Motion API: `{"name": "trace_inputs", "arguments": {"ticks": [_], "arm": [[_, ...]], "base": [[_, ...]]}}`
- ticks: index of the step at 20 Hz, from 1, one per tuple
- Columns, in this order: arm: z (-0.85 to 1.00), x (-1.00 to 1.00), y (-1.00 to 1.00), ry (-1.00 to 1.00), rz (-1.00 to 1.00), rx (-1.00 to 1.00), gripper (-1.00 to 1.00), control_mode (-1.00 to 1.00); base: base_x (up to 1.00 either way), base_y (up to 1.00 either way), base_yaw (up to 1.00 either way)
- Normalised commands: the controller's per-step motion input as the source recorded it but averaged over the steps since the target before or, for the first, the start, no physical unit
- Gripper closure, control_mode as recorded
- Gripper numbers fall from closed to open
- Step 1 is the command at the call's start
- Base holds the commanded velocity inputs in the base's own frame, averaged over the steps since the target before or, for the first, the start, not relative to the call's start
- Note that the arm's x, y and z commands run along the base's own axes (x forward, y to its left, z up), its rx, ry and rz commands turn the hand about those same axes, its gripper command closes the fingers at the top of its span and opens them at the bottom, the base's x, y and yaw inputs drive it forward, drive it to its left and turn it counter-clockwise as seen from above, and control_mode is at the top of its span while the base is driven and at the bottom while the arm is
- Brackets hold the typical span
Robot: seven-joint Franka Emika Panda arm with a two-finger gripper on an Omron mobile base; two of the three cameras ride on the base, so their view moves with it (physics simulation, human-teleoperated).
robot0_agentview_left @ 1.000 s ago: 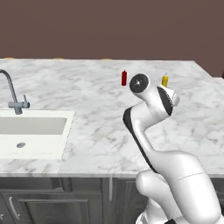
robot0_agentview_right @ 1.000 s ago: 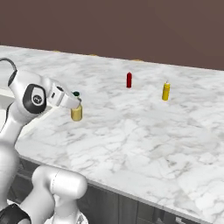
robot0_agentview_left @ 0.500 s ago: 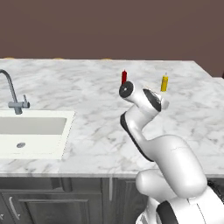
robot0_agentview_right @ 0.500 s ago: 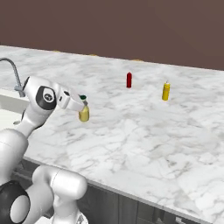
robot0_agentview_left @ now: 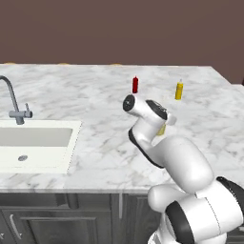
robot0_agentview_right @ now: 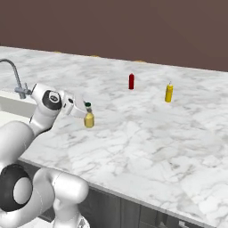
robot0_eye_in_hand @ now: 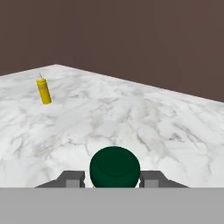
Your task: Move the mustard and mayonnaise from the cabinet to the dining counter.
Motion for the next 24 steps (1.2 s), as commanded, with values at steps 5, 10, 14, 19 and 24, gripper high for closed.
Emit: {"name": "trace_inputs", "arguments": {"ticks": [5,10,14,19,24], "arm": [[-0.31,0.13,-0.06,-0.01,-0.09,0.0,1.0,-1.0],[-0.34,0.04,-0.09,0.0,-0.09,0.0,1.0,-1.0],[-0.35,0.03,-0.03,0.0,-0.09,0.0,1.0,-1.0],[-0.34,0.03,0.0,-0.01,-0.09,0.0,1.0,-1.0],[-0.37,0.05,0.0,0.0,-0.09,0.0,1.0,-1.0]], "base": [[0.0,0.0,0.0],[0.0,0.0,0.0],[0.0,0.0,0.0],[0.0,0.0,0.0],[0.0,0.0,0.0]]}}
